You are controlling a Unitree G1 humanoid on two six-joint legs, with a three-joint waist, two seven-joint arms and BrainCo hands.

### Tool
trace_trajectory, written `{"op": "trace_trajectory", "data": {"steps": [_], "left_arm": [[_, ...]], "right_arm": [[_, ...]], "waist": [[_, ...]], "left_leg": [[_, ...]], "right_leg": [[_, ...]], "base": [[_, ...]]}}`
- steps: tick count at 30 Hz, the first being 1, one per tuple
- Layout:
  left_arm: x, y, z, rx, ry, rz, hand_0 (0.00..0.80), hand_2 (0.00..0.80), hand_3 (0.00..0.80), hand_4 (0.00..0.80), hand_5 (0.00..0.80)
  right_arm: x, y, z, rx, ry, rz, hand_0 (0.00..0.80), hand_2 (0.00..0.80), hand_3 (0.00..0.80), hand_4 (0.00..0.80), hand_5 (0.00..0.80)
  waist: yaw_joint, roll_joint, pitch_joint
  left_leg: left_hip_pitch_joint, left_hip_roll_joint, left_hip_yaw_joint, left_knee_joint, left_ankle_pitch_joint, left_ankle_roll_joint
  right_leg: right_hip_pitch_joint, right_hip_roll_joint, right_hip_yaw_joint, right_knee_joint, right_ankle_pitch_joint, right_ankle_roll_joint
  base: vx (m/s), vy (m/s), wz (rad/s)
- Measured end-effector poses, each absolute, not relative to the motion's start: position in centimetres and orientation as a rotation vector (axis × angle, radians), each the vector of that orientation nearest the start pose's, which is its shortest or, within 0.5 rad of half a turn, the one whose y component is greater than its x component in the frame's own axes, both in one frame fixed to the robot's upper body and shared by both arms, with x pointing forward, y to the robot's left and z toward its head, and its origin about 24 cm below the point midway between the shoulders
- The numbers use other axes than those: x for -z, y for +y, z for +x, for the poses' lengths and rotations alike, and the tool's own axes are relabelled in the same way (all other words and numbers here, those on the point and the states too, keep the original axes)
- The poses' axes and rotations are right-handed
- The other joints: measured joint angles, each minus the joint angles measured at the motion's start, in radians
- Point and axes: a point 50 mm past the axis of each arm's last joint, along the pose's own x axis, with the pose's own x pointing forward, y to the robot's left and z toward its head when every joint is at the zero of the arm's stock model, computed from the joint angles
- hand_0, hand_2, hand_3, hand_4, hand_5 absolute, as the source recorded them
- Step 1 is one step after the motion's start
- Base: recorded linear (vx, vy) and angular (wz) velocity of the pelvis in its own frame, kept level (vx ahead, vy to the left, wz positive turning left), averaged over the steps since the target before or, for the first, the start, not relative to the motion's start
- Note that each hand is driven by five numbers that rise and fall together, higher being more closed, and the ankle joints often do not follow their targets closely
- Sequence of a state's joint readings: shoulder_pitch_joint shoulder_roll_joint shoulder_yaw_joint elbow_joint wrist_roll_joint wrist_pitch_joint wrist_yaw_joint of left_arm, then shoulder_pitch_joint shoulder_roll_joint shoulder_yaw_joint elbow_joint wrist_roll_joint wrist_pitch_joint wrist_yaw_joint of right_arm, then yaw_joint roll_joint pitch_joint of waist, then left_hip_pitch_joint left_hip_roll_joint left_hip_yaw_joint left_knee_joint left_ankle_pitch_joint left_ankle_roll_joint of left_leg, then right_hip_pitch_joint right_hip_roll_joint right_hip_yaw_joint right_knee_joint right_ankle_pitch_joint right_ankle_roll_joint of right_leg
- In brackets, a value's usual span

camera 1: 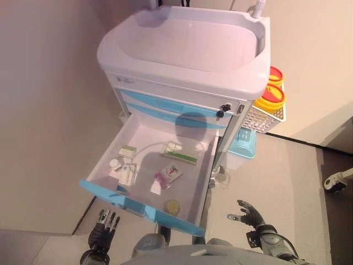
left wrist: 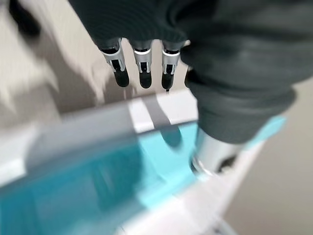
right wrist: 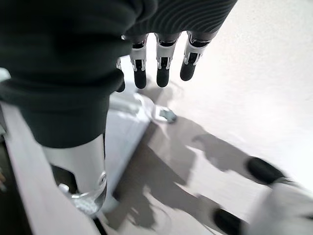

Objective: Open the drawer and pick up the medicine

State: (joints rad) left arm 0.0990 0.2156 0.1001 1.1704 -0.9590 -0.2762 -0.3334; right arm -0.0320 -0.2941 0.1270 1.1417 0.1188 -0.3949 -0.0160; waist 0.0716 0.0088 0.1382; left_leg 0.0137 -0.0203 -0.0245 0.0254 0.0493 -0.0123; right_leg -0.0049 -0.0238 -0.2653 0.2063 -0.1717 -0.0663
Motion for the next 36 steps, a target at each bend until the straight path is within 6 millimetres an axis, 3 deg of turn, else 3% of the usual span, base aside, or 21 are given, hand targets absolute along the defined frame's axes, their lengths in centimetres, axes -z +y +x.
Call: {"op": "trace_trajectory", "data": {"steps": [4,8,9,12,15,18,22,27,36], "left_arm": [[15.0,24.6,8.0,-0.388,0.884,-0.24,0.0,0.0,0.0,0.0,0.0],[15.3,23.4,7.8,-0.126,0.97,0.041,0.0,0.0,0.0,0.0,0.0],[15.4,23.2,7.6,-0.1,0.98,0.054,0.0,0.0,0.0,0.0,0.0],[15.6,23.1,7.2,-0.088,1.014,0.041,0.0,0.0,0.0,0.0,0.0],[15.7,23.2,7.0,-0.086,1.029,0.037,0.0,0.0,0.0,0.0,0.0],[15.8,23.2,6.7,-0.088,1.052,0.035,0.0,0.0,0.0,0.0,0.0],[15.9,23.1,6.9,-0.061,1.059,0.047,0.0,0.0,0.0,0.0,0.0],[15.7,23.1,7.8,-0.044,1.051,0.06,0.0,0.0,0.0,0.0,0.0],[15.3,23.3,9.8,-0.031,1.022,0.072,0.0,0.0,0.0,0.0,0.0]], "right_arm": [[8.6,-23.9,19.2,0.124,0.441,-0.257,0.0,0.0,0.0,0.0,0.0],[1.9,-23.3,23.3,0.084,0.107,-0.395,0.0,0.0,0.0,0.0,0.0],[-0.1,-23.1,24.3,0.06,0.006,-0.445,0.0,0.0,0.0,0.0,0.0],[-3.5,-22.3,25.6,-0.019,-0.185,-0.558,0.0,0.0,0.0,0.0,0.0],[-5.4,-20.7,26.2,-0.156,-0.323,-0.697,0.0,0.0,0.0,0.0,0.0],[-7.0,-17.8,26.6,-0.359,-0.483,-0.87,0.0,0.0,0.0,0.0,0.0],[-9.8,-14.8,27.5,-0.57,-0.673,-1.028,0.0,0.0,0.0,0.0,0.0],[-9.7,-11.9,27.9,-0.759,-0.717,-1.125,0.0,0.0,0.0,0.0,0.0],[-2.5,-11.2,27.4,-1.062,-0.449,-1.328,0.0,0.0,0.0,0.0,0.0]], "waist": [[-0.031,0.011,-0.008],[-0.062,0.016,-0.012],[-0.072,0.016,-0.012],[-0.082,0.014,-0.013],[-0.077,0.008,-0.014],[-0.067,0.005,-0.014],[-0.025,0.0,-0.013],[0.028,-0.014,-0.009],[0.105,-0.036,-0.003]], "left_leg": [[0.016,0.002,0.007,-0.018,0.0,0.0],[0.02,0.004,0.027,-0.038,0.004,0.006],[0.026,0.006,0.035,-0.05,0.008,0.01],[0.033,0.007,0.05,-0.068,0.013,0.017],[0.034,0.003,0.05,-0.073,0.015,0.022],[0.037,0.001,0.05,-0.085,0.02,0.026],[0.037,0.001,0.041,-0.088,0.023,0.025],[0.046,-0.002,0.01,-0.096,0.027,0.022],[0.024,-0.019,-0.082,-0.101,0.042,0.018]], "right_leg": [[0.013,0.011,0.016,-0.031,0.018,0.003],[0.014,0.018,0.043,-0.065,0.043,0.01],[0.014,0.02,0.054,-0.073,0.051,0.013],[0.026,0.022,0.066,-0.103,0.072,0.02],[0.035,0.02,0.066,-0.129,0.084,0.028],[0.044,0.02,0.062,-0.148,0.092,0.031],[0.057,0.022,0.053,-0.175,0.106,0.03],[0.083,0.023,0.023,-0.197,0.106,0.03],[0.117,0.018,-0.076,-0.24,0.106,0.031]], "base": [[-0.03,0.049,-0.13],[-0.026,0.058,-0.21],[-0.014,0.03,-0.22],[-0.016,0.0,-0.15],[-0.005,-0.016,0.0],[-0.015,-0.061,0.03],[-0.009,-0.032,0.08],[-0.005,-0.033,0.19],[-0.011,-0.043,0.32]]}}
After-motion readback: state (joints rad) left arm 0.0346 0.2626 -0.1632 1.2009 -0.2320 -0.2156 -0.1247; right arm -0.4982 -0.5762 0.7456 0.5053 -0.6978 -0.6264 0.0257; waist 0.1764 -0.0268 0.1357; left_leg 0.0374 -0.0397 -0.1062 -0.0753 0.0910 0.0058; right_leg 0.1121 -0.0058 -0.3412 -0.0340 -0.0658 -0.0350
